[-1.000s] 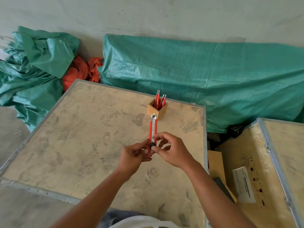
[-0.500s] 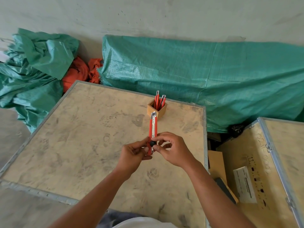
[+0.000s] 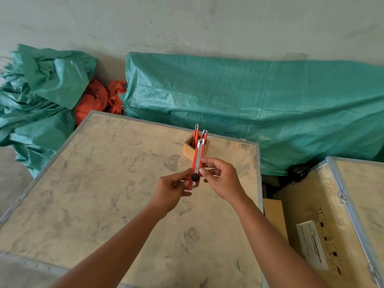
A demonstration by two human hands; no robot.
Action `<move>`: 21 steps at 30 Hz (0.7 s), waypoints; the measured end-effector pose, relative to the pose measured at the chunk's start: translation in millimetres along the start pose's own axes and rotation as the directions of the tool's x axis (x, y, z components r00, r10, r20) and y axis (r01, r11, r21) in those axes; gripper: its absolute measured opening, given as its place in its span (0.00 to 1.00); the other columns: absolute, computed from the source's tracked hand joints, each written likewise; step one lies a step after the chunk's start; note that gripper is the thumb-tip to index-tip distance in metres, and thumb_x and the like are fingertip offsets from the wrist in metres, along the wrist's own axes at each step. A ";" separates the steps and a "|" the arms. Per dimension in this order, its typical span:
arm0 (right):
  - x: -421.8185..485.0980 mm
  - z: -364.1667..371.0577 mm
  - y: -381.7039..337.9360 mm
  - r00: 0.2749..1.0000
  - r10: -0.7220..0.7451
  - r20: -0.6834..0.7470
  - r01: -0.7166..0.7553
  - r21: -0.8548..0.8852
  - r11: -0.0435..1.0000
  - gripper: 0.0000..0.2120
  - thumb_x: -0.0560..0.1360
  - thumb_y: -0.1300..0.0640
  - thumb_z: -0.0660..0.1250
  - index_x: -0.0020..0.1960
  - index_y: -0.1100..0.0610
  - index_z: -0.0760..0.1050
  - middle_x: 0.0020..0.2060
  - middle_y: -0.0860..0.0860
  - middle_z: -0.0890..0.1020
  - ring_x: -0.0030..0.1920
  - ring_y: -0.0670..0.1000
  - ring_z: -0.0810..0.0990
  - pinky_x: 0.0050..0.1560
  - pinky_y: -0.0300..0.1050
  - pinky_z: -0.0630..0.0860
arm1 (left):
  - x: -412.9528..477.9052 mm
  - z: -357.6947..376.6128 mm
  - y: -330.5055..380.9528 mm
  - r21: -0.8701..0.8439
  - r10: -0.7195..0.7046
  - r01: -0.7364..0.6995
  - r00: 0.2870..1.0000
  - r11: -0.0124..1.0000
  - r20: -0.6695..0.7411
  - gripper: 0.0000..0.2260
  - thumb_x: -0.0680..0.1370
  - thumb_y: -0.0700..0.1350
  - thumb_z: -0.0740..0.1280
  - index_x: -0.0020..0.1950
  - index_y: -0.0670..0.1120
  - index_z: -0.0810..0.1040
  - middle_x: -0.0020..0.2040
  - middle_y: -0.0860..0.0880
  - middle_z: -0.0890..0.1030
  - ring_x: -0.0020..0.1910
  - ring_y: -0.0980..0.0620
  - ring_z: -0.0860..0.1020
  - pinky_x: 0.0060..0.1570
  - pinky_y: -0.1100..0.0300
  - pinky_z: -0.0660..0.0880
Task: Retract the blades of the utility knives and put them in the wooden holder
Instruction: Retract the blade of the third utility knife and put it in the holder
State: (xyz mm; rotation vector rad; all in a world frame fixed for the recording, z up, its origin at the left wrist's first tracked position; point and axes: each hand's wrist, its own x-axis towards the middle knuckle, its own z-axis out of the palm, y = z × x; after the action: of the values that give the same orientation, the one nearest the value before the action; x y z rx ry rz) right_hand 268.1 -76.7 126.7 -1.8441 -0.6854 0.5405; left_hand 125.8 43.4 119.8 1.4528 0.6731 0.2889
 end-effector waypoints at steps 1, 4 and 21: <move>11.5 -2.8 -0.2 1.000 0.007 -0.008 -0.007 0.002 1.000 0.15 0.77 0.58 0.73 0.62 0.50 0.82 0.55 0.49 0.86 0.50 0.48 0.87 0.48 0.47 0.87 | 10.1 0.6 3.2 0.024 0.010 -0.010 1.000 1.000 0.002 0.17 0.79 0.32 0.65 0.62 0.50 0.81 0.51 0.48 0.87 0.51 0.48 0.85 0.47 0.54 0.84; 48.1 -10.5 -0.7 1.000 -0.002 -0.028 0.002 -0.015 1.000 0.15 0.77 0.61 0.73 0.63 0.53 0.82 0.53 0.52 0.86 0.49 0.51 0.88 0.47 0.49 0.87 | 45.3 1.8 12.3 0.085 0.027 -0.028 1.000 0.996 0.004 0.17 0.78 0.32 0.66 0.63 0.48 0.81 0.52 0.46 0.86 0.52 0.45 0.85 0.46 0.56 0.84; 166.7 17.3 47.2 0.933 -0.221 -0.284 0.138 -0.284 0.949 0.09 0.74 0.68 0.73 0.52 0.58 0.84 0.46 0.50 0.85 0.45 0.52 0.85 0.48 0.51 0.85 | 208.8 3.4 -15.0 0.666 0.017 0.046 0.996 0.744 -0.088 0.28 0.71 0.47 0.77 0.70 0.45 0.75 0.68 0.43 0.76 0.65 0.44 0.74 0.63 0.53 0.71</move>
State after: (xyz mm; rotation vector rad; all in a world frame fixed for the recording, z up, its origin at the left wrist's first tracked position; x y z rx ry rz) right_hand 389.0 34.3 68.5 -2.0246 -0.7251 0.0305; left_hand 288.6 157.3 53.9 2.1355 0.9174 0.0919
